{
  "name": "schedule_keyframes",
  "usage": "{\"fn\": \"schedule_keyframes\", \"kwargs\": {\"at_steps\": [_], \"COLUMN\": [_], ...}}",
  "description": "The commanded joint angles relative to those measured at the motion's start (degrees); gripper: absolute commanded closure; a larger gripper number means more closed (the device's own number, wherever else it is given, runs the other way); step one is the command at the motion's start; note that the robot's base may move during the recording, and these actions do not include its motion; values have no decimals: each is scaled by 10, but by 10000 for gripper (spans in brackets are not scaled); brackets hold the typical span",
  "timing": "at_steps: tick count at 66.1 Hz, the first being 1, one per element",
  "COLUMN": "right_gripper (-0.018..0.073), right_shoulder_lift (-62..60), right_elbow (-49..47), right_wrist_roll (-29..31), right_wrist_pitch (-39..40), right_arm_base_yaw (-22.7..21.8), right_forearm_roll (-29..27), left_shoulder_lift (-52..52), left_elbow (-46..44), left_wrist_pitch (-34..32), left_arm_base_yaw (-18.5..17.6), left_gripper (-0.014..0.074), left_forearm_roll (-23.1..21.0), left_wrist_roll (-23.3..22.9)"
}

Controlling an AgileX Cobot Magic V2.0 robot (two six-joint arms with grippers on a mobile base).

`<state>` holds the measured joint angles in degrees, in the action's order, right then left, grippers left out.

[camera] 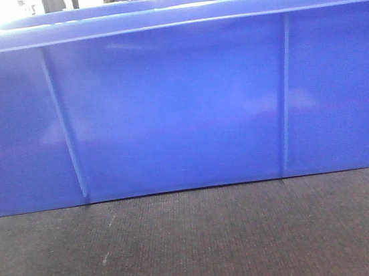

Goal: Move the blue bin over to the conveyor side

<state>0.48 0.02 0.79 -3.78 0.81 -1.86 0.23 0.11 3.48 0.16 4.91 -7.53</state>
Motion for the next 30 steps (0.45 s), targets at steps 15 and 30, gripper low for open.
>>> {"fn": "schedule_keyframes", "kwargs": {"at_steps": [15, 30], "right_gripper": [637, 637], "right_shoulder_lift": [-5, -5], "right_elbow": [0, 0], "right_wrist_roll": [2, 2], "right_wrist_pitch": [13, 13], "right_arm_base_yaw": [-4, -4], "right_forearm_roll": [-2, -2], "left_shoulder_lift": [-2, -2], "left_elbow": [-1, -1], "left_wrist_pitch": [-14, -14], "left_arm_base_yaw": [1, 1], "left_gripper": [592, 592], "left_forearm_roll": [-3, -3], "left_wrist_roll": [0, 0]}}
